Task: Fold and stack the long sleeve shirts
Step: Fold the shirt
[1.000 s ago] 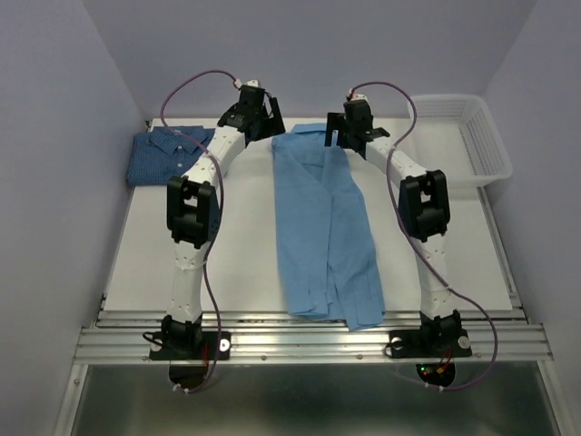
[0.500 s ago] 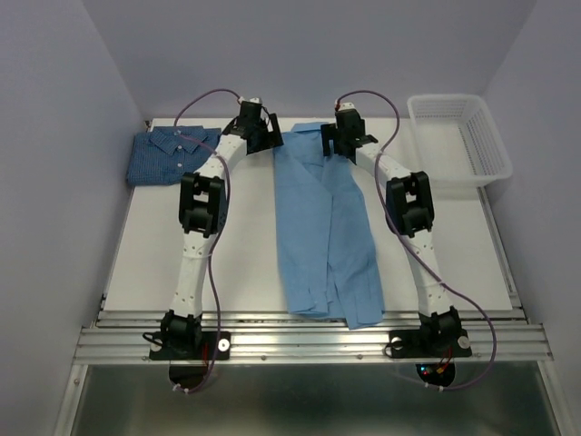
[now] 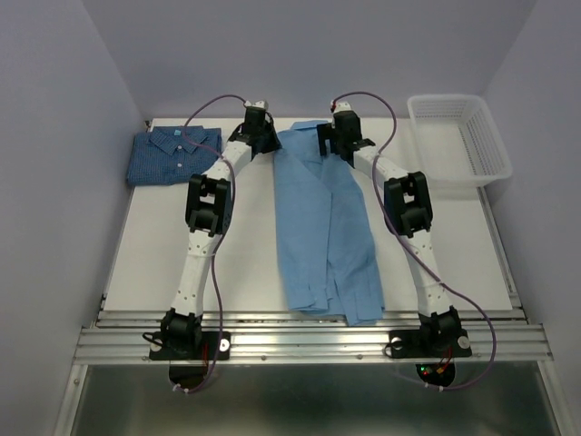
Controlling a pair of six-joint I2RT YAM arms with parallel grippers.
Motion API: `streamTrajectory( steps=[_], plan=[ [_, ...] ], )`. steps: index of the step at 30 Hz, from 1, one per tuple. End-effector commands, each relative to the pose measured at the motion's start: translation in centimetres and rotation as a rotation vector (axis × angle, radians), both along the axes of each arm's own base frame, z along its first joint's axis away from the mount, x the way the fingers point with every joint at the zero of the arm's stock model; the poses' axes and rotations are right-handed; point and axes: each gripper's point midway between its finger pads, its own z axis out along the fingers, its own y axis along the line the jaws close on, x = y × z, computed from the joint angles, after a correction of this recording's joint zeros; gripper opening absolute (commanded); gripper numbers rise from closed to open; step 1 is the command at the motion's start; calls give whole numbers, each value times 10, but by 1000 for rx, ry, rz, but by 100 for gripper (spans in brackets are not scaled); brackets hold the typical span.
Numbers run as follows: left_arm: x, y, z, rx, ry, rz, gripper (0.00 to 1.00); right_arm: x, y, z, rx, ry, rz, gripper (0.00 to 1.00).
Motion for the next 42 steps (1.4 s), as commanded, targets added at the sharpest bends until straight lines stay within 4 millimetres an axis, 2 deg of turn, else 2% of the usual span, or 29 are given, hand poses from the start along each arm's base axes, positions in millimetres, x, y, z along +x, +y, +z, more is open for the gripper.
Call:
streamTrajectory(
  steps=[1,3,8,12,16,18,20,23,28,33,35,38,40,41,42],
  plan=[
    [15,-13,28,-59,-89,-9,8,2,35,17,99,-67,84,100],
    [15,-15,29,-71,-96,-17,0,3,26,6,60,-58,43,100],
    [17,-14,37,-63,-120,-20,0,3,-2,-16,-74,-37,-49,100],
    [17,-4,41,-25,-129,0,0,4,-29,-14,-203,-56,-139,100],
    [16,10,37,-13,-112,22,0,4,-58,-2,-308,-73,-234,100],
    [14,10,35,-21,-102,8,0,6,-76,2,-330,-72,-259,100],
    [13,9,33,-22,-98,0,0,6,-78,1,-342,-72,-268,100],
    [13,10,33,-14,-100,-5,0,8,-95,5,-360,-76,-308,100],
    [15,11,38,0,-111,-14,0,14,-100,16,-361,-94,-307,100],
    [16,17,38,41,-118,-10,0,20,-120,25,-385,-104,-309,100],
    [16,15,40,35,-123,-19,0,21,-117,25,-401,-104,-263,100],
    [18,12,44,28,-135,-31,0,25,-117,35,-422,-134,-256,100],
    [19,13,46,31,-141,-30,0,25,-128,37,-449,-134,-276,100],
    [19,12,47,27,-143,-32,0,25,-126,38,-449,-134,-259,100],
    [19,10,49,22,-146,-36,8,23,-122,39,-446,-123,-226,100]
  ],
)
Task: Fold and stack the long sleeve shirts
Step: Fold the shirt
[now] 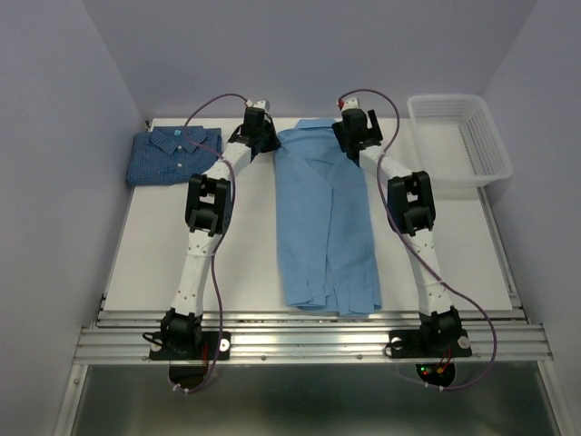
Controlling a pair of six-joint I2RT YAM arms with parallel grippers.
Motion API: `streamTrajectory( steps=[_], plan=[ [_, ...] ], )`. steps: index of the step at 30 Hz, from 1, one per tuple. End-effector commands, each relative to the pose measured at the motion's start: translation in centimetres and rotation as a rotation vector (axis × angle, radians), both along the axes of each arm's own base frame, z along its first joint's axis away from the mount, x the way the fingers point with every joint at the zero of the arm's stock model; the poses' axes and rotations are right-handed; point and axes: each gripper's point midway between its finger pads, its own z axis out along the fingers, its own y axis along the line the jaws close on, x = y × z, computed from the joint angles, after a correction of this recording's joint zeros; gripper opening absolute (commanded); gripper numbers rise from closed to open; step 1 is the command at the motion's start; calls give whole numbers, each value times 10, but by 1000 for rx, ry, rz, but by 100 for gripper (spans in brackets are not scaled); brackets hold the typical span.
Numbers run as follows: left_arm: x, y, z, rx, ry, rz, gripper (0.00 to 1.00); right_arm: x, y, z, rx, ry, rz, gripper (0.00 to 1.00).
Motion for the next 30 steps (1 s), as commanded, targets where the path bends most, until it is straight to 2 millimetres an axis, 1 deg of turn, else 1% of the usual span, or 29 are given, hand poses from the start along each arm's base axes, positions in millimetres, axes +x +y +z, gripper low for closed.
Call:
streamTrajectory(
  steps=[1,2,3,4,5,6,8,9,10,11,12,13,14,15,16,17,18,19,20,21,22,23,24,25,26,27,28,30],
  plan=[
    [9,8,53,5,-86,-5,18,8,-18,19,-34,-16,32,100],
    [9,6,57,-8,-91,-10,45,9,6,15,35,15,157,100],
    [9,3,62,-20,-102,-23,58,2,17,10,64,72,219,100],
    [8,-2,67,-37,-108,-44,68,0,39,25,130,74,331,100],
    [9,-3,71,-49,-112,-47,87,-7,56,30,180,86,385,100],
    [8,-4,81,-57,-126,-55,98,-15,74,51,246,73,473,100],
    [6,-5,92,-61,-139,-58,99,-26,93,73,351,55,538,100],
    [3,-4,104,-62,-150,-59,99,-35,99,93,411,26,560,100],
    [1,-4,109,-63,-153,-61,99,-37,99,83,411,37,557,100],
    [-1,-3,114,-62,-157,-60,99,-41,97,110,452,-17,536,100],
    [-3,-3,118,-62,-158,-60,99,-42,96,119,469,-55,522,100],
    [-6,-3,124,-61,-162,-63,99,-46,93,122,481,-61,501,100],
    [-13,-2,131,-60,-161,-67,99,-52,88,113,506,-43,456,100],
    [-18,-1,144,-58,-175,-62,99,-58,86,121,525,-51,439,100],
    [-20,-1,135,-53,-154,-62,99,-63,83,118,538,-44,417,100],
    [-26,0,139,-42,-151,-55,99,-69,84,112,588,-26,390,100],
    [-32,-1,137,-33,-136,-57,99,-81,83,90,604,22,375,100],
    [-37,0,147,-29,-142,-53,99,-89,84,90,622,33,380,100],
    [-46,-3,138,-20,-110,-61,99,-104,89,67,655,96,394,100],
    [-52,-4,134,-19,-94,-66,99,-110,90,60,674,116,391,100],
    [-66,-9,132,-27,-69,-79,99,-118,96,56,714,142,403,100],
    [-73,-13,132,-33,-63,-96,99,-130,98,40,727,191,415,100],
    [-82,-17,129,-38,-52,-113,99,-136,102,37,745,210,429,100],
    [-99,-19,124,-41,-27,-133,99,-143,108,37,777,232,454,100],
    [-109,-23,123,-49,-17,-150,99,-149,110,33,811,251,442,100],
    [-118,-32,123,-65,-24,-172,99,-154,112,29,830,269,446,100],
    [-138,-33,116,-76,7,-189,99,-168,116,18,864,319,455,100],
    [-155,-40,115,-121,13,-213,99,-174,118,12,895,329,446,100]
  ],
)
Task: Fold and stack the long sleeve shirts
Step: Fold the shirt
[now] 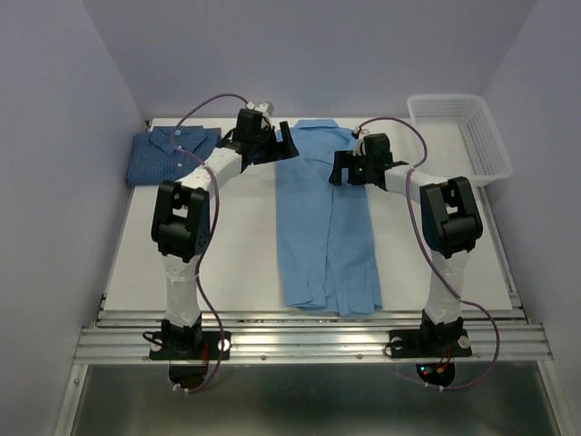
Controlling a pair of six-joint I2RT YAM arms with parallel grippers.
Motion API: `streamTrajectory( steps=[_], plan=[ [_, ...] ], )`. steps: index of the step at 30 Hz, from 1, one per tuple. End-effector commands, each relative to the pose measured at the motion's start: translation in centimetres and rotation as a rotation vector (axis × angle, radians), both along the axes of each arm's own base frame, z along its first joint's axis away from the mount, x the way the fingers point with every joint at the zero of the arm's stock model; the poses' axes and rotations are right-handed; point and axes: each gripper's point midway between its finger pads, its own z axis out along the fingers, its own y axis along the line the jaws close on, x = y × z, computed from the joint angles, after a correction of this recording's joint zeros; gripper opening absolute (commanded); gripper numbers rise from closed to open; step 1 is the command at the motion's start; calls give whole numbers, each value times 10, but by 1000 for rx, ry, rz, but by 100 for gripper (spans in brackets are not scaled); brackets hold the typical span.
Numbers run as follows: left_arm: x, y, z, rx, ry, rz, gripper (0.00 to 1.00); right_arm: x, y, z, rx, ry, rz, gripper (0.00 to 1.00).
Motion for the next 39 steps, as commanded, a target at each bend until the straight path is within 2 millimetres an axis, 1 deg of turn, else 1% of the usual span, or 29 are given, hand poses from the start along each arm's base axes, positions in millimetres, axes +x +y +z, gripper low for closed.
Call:
streamTrajectory(
  steps=[1,3,4,5,7,8,9,12,13,14,16,17,19,20,21,23,24,25,26,27,28,29,30,31,33,35,36,37,39],
  plan=[
    [-54,-19,7,-96,19,-89,99,-21,19,3,138,47,27,100],
    [-67,-19,6,-123,19,-93,99,-30,16,-9,149,94,-9,100],
    [-80,-14,1,-126,41,-80,99,-35,15,-15,150,115,-16,100],
    [-85,-12,1,-127,42,-77,99,-44,15,-24,161,150,-15,100],
    [-96,-9,-1,-129,55,-72,99,-50,19,-22,186,154,0,100],
    [-108,-8,-4,-132,72,-70,99,-53,21,-21,196,157,16,100],
    [-115,-8,-7,-133,84,-74,99,-52,22,-10,207,136,20,100],
    [-148,-12,-16,-133,126,-97,99,-56,21,10,213,96,30,100],
    [-156,-12,-9,-139,115,-99,99,-57,19,30,217,53,30,100],
    [-173,-11,-22,-131,158,-95,99,-64,13,28,202,53,12,100],
    [-191,-7,-28,-129,191,-84,99,-72,4,36,185,33,-24,100],
    [-206,1,-34,-119,207,-66,99,-74,-4,50,172,-6,-66,100],
    [-231,7,-44,-106,271,-30,99,-89,-16,48,158,24,-131,100],
    [-250,17,-54,-95,315,7,99,-110,-29,42,138,77,-194,100],
    [-264,21,-62,-76,344,4,99,-116,-33,43,140,75,-220,100],
    [-299,24,-70,-91,410,5,99,-156,-43,21,109,197,-243,100],
    [-314,25,-74,-102,461,19,99,-179,-49,22,94,246,-243,100],
    [-335,23,-76,-118,486,-11,99,-195,-52,19,84,282,-238,100],
    [-343,20,-74,-136,497,-23,99,-212,-55,15,71,323,-232,100],
    [-349,20,-74,-149,509,-22,99,-245,-66,6,33,412,-257,100],
    [-355,19,-74,-161,524,-15,99,-261,-70,1,19,452,-268,100],
    [-365,16,-73,-184,549,-44,99,-279,-67,-2,35,501,-239,100],
    [-371,15,-74,-181,570,-56,99,-305,-70,-9,36,561,-232,100],
    [-377,16,-75,-184,595,-53,99,-317,-67,-10,58,590,-213,100],
    [-393,9,-75,-191,631,-89,99,-341,-51,-4,149,667,-138,100],
    [-408,4,-78,-214,675,-124,99,-350,-38,9,231,701,-99,100],
    [-413,-2,-77,-233,687,-139,99,-353,-37,11,240,715,-96,100],
    [-421,-3,-83,-234,722,-150,98,-359,-38,9,233,744,-103,100],
    [-426,-10,-87,-239,746,-161,96,-370,-43,2,208,792,-124,100]
  ],
)
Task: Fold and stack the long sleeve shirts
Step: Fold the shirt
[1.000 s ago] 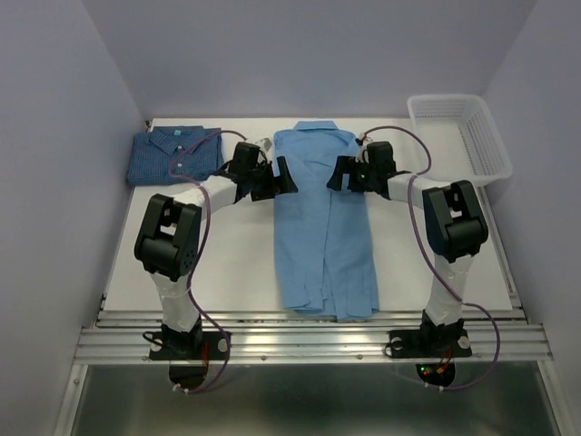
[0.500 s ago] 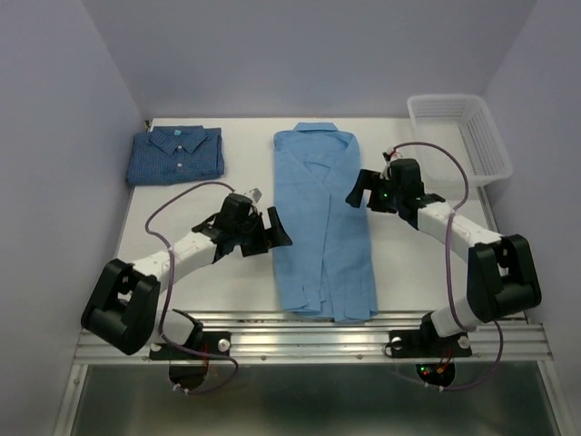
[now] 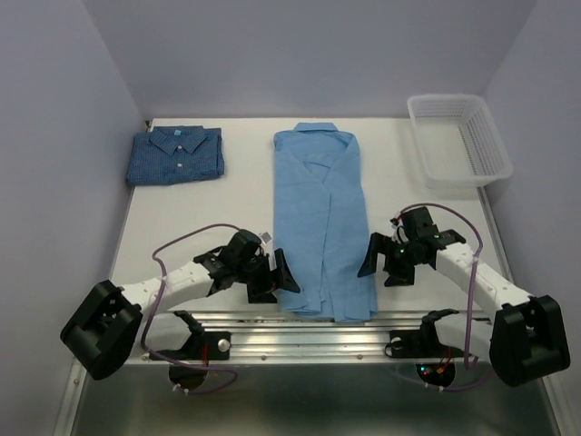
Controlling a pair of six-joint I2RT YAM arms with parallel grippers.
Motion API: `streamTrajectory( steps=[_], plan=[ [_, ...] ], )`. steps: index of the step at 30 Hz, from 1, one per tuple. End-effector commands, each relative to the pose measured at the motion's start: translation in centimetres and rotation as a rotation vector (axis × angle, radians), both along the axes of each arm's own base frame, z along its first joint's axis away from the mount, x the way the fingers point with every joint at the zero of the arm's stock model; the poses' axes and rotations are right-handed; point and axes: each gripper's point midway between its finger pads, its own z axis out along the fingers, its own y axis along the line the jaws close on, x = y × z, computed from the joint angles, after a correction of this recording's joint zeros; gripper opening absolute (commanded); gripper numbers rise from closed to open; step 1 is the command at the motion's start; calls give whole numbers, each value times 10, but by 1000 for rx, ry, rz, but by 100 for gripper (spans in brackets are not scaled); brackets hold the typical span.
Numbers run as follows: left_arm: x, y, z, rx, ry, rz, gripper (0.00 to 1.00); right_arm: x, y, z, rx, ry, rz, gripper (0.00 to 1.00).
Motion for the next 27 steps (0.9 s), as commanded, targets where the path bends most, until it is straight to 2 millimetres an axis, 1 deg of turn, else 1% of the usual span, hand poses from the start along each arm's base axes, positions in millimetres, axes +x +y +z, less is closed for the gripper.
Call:
streamTrajectory(
  steps=[1,2,3,4,5,7,8,10,11,13,14,16,17,18,19,20,21,22,23,24,26,27],
  plan=[
    [-25,-15,-9,-39,115,-37,94,-31,6,3,53,134,4,100],
    [-28,-18,-12,-47,123,-50,89,-39,9,0,75,179,12,100],
    [-25,-25,-9,-76,111,-59,86,-43,10,-2,86,203,13,100],
    [-29,-27,-16,-62,133,-73,83,-46,11,-4,91,219,14,100],
    [-26,-31,-16,-62,130,-77,79,-50,9,-9,82,241,7,100],
    [-23,-36,-17,-57,125,-98,77,-55,9,-13,75,259,14,100],
    [-19,-42,-16,-52,118,-108,74,-58,11,-13,81,260,23,100],
    [-17,-47,-18,-46,109,-123,69,-62,15,-16,106,266,18,100],
    [-14,-49,-16,-49,103,-128,63,-63,17,-18,107,268,24,100],
    [-14,-50,-18,-41,111,-128,54,-65,17,-23,96,283,40,100],
    [-13,-50,-19,-35,112,-129,46,-67,18,-23,97,293,55,100],
    [-13,-50,-20,-27,120,-126,31,-64,20,-26,91,278,74,100],
    [-11,-51,-18,-31,114,-127,20,-63,19,-31,79,283,70,100],
    [-11,-50,-18,-23,116,-122,16,-63,21,-32,76,285,77,98],
    [-10,-50,-16,-24,107,-116,9,-61,23,-35,78,278,87,93],
    [-9,-50,-14,-27,104,-115,9,-59,24,-34,83,265,90,88],
    [-9,-51,-13,-28,104,-110,6,-56,25,-35,83,255,95,61],
    [-8,-52,-10,-37,100,-115,5,-54,25,-35,83,247,98,51],
    [-6,-56,-5,-49,88,-124,3,-47,28,-29,93,211,114,30],
    [-5,-59,0,-62,80,-134,3,-43,30,-25,97,177,136,24],
    [-2,-65,11,-86,40,-166,3,-27,29,-17,75,85,138,14],
    [4,-69,20,-97,15,-171,3,-15,30,-11,70,22,122,7]
  ],
)
